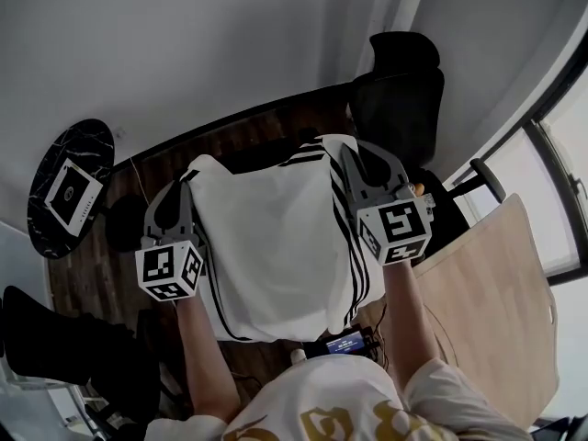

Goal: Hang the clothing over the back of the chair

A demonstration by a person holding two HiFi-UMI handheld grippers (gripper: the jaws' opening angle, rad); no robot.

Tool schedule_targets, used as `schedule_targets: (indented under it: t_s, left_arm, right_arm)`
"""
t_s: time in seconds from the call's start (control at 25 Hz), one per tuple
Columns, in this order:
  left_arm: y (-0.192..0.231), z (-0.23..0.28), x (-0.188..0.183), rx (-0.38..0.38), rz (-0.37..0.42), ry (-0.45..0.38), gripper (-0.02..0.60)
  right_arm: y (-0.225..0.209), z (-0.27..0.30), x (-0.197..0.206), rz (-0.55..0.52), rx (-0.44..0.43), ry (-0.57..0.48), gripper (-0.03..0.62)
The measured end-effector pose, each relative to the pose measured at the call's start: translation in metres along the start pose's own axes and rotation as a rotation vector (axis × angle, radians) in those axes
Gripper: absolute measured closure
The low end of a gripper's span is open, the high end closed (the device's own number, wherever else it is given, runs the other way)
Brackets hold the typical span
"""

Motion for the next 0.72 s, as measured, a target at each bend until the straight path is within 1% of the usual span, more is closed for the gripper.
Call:
schedule_targets:
  t_s: [0.2, 0.4, 0.52, 0.64, 0.72]
  left_arm:
    - [0.002, 0.006, 0.033, -0.008, -0.029, 0.073, 0.549]
    - [0.001, 0.019, 0.056, 0.008, -0.017, 0.149, 0.549]
    - [-0.002, 0.028, 0.070, 0.041, -0.023, 0.186, 0.549]
    - [-0.008, 0.035, 0.087, 0.074, -0.035, 0.233, 0.549]
    - [-0.010, 0.038, 0.097, 0.094, -0.042, 0.270, 0.549]
  right_arm:
    - [0.015, 0.018, 0.030, -0.083, -0.046, 0.075, 0.572]
    - [0.025, 0.031, 0.054, -0.132, -0.090, 0.134, 0.572]
    - [0.029, 0.038, 0.068, -0.158, -0.125, 0.162, 0.572]
    - [0.035, 0.045, 0.086, -0.157, -0.193, 0.200, 0.572]
    - [0.041, 0.048, 0.097, -0.191, -0.235, 0.228, 0.572]
Point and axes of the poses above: the fingertips, and each gripper's own axes: z forward along the fingers, y to its left, x out of its underside, the point moved 9 cm from there along -z, backward along the fingers, and after that the axes turned 15 degrees about x, right-handed, at the moved point
